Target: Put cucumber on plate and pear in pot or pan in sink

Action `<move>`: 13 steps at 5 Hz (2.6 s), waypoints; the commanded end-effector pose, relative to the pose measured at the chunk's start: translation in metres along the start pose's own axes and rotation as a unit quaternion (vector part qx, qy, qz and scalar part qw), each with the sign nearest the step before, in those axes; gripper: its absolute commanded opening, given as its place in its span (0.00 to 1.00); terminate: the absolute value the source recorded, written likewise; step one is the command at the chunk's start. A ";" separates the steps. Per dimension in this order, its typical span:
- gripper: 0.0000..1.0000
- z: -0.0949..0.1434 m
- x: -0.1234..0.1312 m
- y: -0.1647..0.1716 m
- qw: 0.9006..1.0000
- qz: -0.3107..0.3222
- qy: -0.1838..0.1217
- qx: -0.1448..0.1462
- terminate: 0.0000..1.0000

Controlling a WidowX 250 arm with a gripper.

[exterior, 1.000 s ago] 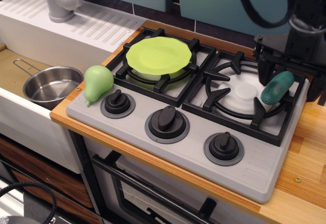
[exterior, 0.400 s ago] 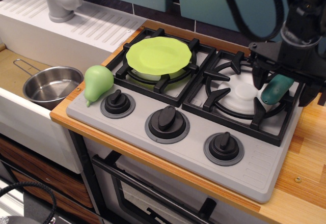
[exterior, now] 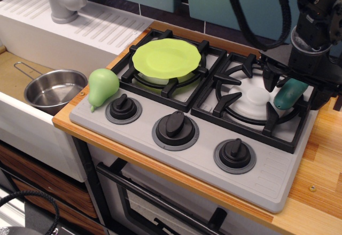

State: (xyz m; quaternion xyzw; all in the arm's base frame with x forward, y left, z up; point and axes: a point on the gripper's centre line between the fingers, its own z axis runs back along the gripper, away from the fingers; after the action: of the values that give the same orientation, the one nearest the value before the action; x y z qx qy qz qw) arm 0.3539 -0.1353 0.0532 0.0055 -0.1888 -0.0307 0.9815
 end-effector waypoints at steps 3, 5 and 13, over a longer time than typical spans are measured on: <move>1.00 0.002 0.012 -0.004 0.999 0.005 -0.034 -0.015 0.00; 0.00 0.002 0.010 -0.007 1.000 0.009 -0.028 -0.007 0.00; 0.00 0.069 0.034 0.061 0.998 -0.038 0.041 -0.008 0.00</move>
State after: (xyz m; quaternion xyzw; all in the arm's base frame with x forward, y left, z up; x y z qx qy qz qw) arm 0.3574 -0.0740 0.0979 0.0090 -0.1010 -0.0681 0.9925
